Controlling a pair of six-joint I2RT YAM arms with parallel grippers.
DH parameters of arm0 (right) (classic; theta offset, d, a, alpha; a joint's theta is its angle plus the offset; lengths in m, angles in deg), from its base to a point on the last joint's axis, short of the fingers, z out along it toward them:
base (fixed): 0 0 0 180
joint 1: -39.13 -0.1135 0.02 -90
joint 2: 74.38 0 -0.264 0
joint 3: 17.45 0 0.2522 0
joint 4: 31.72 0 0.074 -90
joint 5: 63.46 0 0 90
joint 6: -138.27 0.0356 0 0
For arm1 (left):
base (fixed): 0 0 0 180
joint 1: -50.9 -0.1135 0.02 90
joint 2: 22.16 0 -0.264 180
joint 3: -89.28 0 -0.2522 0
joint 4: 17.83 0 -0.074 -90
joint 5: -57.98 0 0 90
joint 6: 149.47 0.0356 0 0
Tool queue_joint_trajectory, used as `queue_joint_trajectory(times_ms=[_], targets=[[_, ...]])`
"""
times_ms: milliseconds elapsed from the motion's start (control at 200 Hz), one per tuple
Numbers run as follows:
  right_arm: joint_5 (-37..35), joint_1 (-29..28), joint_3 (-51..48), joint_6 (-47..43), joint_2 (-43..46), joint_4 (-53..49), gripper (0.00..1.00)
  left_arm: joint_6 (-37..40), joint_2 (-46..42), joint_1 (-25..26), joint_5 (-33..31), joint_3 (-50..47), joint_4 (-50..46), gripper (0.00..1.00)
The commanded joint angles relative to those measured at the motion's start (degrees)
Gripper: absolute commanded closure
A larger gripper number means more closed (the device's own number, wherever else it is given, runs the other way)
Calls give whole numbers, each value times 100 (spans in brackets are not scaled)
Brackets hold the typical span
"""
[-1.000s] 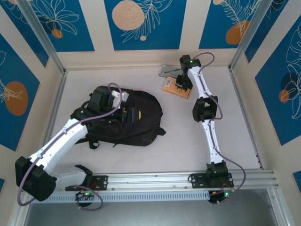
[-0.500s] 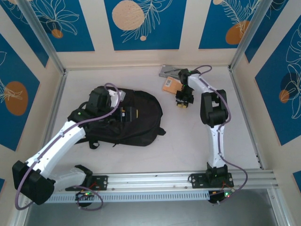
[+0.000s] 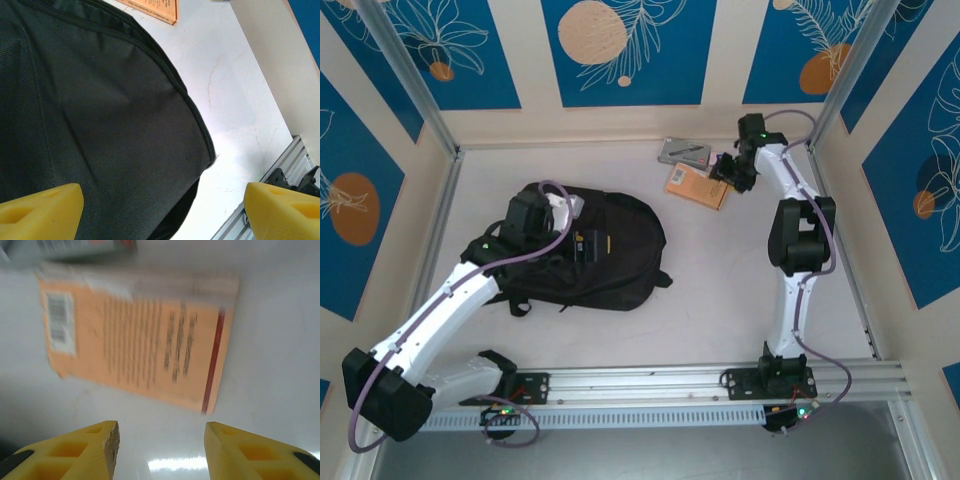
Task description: Pack books, pencil case, and school supplies into a backpack
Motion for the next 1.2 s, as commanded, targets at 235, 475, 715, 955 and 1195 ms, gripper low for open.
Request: queue_joint_trajectory(times_ms=[235,475,715,955,1195], targets=[[-421,92,3752,-543,-2454,-1179,47,313,168,-4,58,-104,241,17],[-163,149,4713,-616,-3289,-1364,45,303,448,-21,259,-74,347,17],[418,-39,4540,-869,-3380,-1548,45,294,452,-30,316,-61,389,18],[381,-397,4173,-1068,-3112,-2022,47,238,350,-48,342,-29,362,18],[-159,-901,1875,-1083,-1832,-1620,50,166,181,-47,395,-37,382,17]])
